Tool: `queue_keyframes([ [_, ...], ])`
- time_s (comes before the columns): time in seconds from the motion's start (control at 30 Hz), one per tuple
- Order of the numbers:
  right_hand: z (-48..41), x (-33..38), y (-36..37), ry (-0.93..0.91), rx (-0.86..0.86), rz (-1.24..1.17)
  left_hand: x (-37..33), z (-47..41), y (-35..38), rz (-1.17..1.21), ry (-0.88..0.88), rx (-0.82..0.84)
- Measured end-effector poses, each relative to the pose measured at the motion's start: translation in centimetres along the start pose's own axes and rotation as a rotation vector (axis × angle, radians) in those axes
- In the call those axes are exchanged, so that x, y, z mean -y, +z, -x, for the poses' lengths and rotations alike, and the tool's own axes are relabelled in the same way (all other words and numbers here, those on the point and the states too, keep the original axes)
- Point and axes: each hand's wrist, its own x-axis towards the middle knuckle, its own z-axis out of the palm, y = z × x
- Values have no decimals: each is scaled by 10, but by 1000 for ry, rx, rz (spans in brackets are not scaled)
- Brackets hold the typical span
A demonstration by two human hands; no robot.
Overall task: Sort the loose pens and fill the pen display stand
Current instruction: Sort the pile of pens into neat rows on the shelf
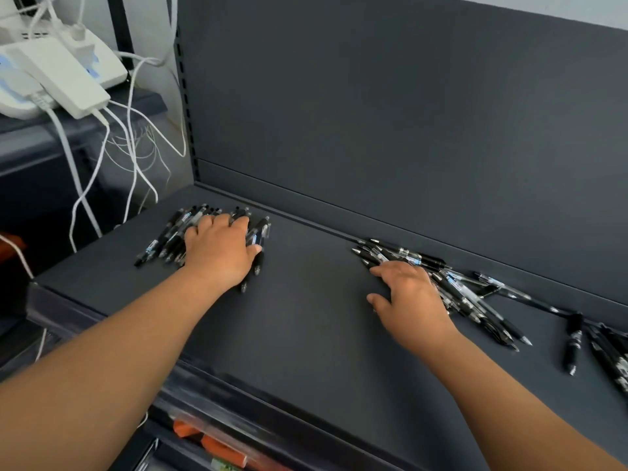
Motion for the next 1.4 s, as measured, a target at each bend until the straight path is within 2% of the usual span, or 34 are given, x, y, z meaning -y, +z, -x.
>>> queue_keyframes([
  [0.1,1,1,0,-4,14,13,1,0,6,-44,-17,88],
  [0.23,4,-3,-1,3,14,18,-15,3,-3,-32,39,8],
  [0.33,7,-9,-6,21,0,29,-45,13,-12,42,177,-75],
  [0.47,13,-27,-16,71,-45,29,-95,36,-13,142,433,-36],
  [0.63,18,-60,-31,307,-118,36,-140,50,-3,181,630,51],
  [0.8,21,-89,-36,509,-21,65,-166,51,3,190,672,102],
  [0.9,22,-97,-34,532,11,-45,-175,52,3,212,673,123],
  [1.1,27,-101,-43,581,50,-535,-186,52,3,249,672,250],
  [1.2,29,-104,-42,605,45,-657,-187,56,6,234,697,326],
  [1.4,29,-113,-46,651,15,-763,-188,51,6,330,693,219],
])
